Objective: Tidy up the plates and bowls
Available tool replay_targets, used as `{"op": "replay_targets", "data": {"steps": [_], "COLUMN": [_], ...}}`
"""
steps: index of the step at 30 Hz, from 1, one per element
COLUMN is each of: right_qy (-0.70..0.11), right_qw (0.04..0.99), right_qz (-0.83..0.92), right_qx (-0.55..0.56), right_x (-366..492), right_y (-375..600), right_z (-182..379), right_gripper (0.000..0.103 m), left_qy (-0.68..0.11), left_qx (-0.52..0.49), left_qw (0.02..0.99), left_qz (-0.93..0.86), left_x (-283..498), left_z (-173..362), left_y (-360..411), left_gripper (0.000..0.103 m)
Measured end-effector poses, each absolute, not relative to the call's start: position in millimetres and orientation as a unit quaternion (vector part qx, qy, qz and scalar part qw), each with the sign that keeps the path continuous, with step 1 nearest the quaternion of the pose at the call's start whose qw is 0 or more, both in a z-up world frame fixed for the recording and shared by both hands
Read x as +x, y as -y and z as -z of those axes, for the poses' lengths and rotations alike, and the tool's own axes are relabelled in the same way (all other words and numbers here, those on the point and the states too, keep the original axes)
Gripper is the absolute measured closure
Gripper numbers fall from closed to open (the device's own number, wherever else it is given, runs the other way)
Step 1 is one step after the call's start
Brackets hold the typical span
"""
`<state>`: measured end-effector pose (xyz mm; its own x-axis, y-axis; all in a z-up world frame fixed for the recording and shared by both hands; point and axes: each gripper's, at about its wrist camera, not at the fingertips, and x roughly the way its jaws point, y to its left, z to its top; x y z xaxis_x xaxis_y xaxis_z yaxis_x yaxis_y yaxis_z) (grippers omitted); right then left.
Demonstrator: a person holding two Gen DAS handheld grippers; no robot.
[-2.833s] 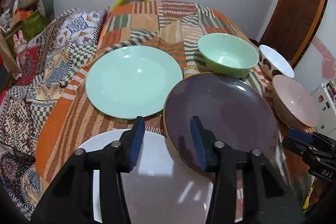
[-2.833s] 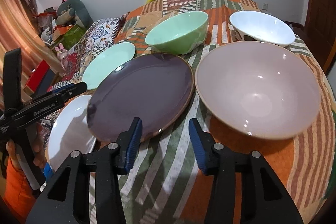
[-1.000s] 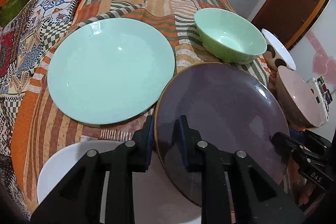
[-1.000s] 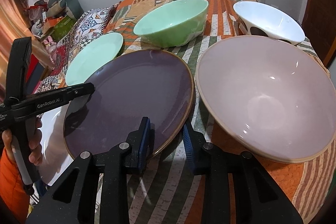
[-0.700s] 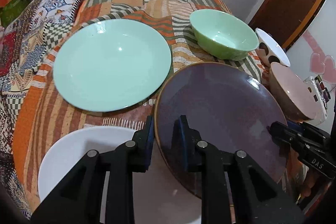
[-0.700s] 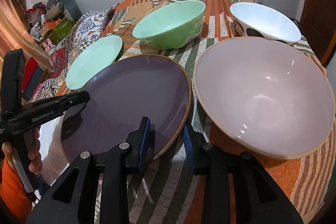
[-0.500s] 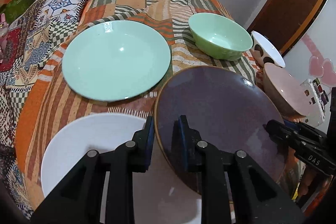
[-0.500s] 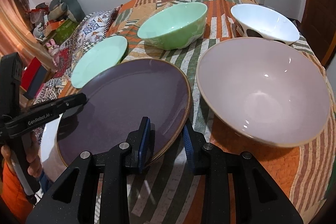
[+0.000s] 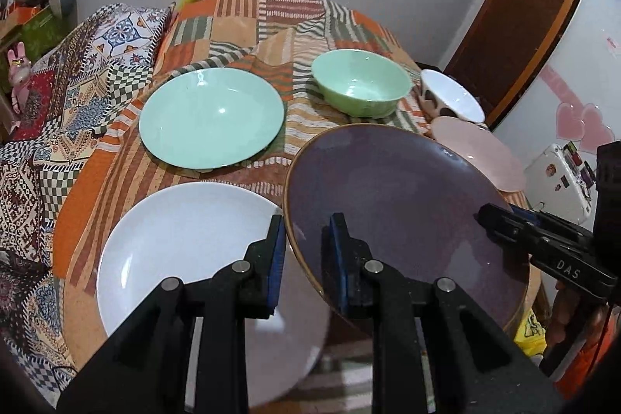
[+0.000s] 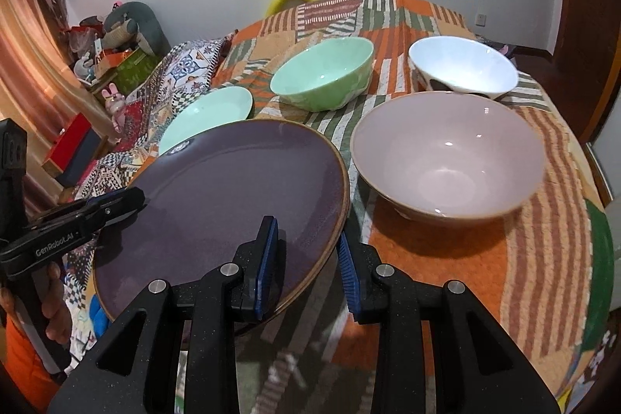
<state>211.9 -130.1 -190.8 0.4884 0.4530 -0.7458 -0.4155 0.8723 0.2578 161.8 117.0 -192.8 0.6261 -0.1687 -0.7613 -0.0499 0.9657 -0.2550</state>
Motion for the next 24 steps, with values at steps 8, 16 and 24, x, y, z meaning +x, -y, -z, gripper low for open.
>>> {"op": "replay_targets", "data": {"steps": [8,16,24], "right_qy": [-0.43,-0.435,-0.444], "right_qw": [0.866,0.867,0.865], "right_qz": [-0.252,-0.243,-0.232], "right_qx": [0.024,0.024,0.022], "right_x": [194,182,175], "right_y": [147,162,177], "right_z": [184,188,198], "right_gripper": [0.075,0.075,0.075], "left_qy": [-0.425,-0.439,-0.46], "left_qx": [-0.123,-0.114,-0.109], "left_qw": [0.896,0.89,0.879], "left_qz": [0.038,0.05,0.061], "left_x": [134,120,118], "left_z": [180,184,198], "left_y": [-96,-74,-58], "left_gripper": [0.082,0.082,0.082]}}
